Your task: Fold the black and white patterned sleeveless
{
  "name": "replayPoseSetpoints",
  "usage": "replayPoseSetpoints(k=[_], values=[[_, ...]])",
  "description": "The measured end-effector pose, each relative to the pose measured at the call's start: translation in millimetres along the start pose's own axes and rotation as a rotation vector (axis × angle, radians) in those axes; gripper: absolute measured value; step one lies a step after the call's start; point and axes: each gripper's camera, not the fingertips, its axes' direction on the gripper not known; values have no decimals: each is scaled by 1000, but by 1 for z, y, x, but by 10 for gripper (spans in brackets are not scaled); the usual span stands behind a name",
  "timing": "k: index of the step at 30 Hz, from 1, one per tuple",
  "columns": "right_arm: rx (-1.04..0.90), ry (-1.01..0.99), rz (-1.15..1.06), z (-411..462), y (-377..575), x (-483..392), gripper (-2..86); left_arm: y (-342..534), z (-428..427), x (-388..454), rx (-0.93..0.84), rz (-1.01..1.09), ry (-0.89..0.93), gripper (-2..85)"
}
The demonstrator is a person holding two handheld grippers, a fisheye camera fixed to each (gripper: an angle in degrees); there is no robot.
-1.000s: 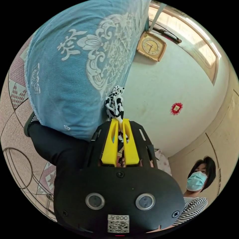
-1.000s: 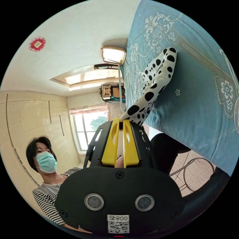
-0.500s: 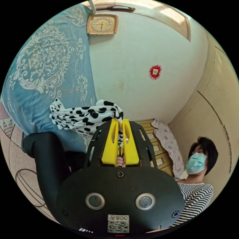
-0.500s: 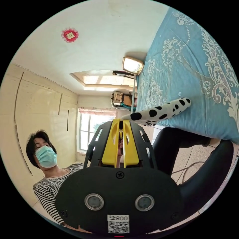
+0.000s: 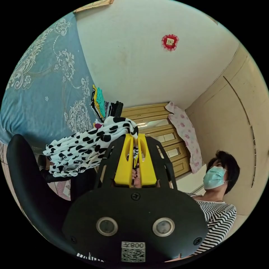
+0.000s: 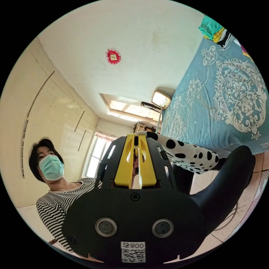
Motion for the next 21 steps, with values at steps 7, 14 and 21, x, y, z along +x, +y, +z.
replayPoseSetpoints(k=[7, 14, 21], values=[[99, -6, -14, -92, 31, 77, 18, -111, 85, 58, -114, -2, -20, 32], [145, 11, -25, -153, 19, 168, 18, -245, 176, 106, -190, -10, -43, 32], [141, 71, -50, -198, -86, 302, 18, -454, 308, 125, -244, -20, -56, 33]])
